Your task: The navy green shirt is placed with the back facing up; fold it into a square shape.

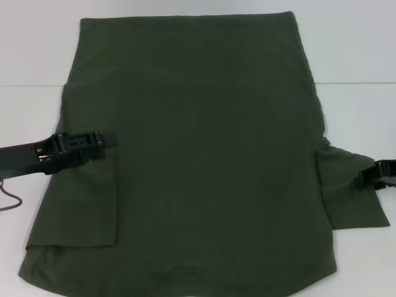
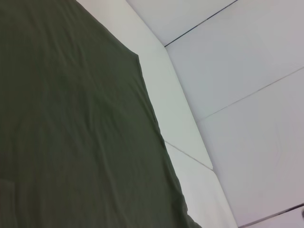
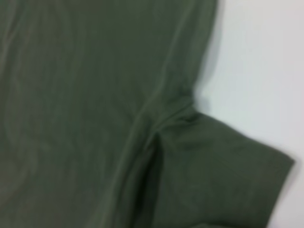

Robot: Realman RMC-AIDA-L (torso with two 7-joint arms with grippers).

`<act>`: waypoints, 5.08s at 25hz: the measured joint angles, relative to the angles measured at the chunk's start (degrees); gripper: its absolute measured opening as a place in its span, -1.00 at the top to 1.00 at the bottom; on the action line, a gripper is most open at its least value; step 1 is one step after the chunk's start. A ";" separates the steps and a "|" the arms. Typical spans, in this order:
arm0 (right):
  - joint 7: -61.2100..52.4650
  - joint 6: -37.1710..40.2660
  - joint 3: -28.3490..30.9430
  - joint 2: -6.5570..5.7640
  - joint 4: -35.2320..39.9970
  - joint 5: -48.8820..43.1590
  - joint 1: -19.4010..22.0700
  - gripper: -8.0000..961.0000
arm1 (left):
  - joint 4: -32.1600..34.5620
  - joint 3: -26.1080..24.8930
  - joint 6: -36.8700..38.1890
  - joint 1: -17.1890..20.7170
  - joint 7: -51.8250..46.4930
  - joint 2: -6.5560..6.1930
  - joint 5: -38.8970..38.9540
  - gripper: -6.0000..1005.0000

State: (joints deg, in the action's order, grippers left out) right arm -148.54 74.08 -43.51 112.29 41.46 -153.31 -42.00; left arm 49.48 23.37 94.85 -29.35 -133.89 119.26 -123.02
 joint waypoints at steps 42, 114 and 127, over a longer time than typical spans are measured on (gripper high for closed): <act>-0.15 -0.90 0.17 0.94 1.17 -0.24 -0.05 0.94 | -0.79 -0.52 0.16 0.42 0.29 -0.11 1.86 -0.23; -1.03 6.54 -1.64 0.84 -0.55 16.15 -9.16 0.61 | -0.70 -1.90 2.48 2.83 0.44 -0.88 12.28 -0.23; 2.06 13.49 2.48 -4.58 0.68 20.94 -4.17 -0.30 | -0.69 0.01 8.84 4.05 -4.54 -4.84 5.90 -0.23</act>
State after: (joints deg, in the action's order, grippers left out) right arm -146.47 87.57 -41.02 107.71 42.14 -132.36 -46.17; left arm 48.79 23.39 103.70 -25.30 -138.43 114.43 -117.12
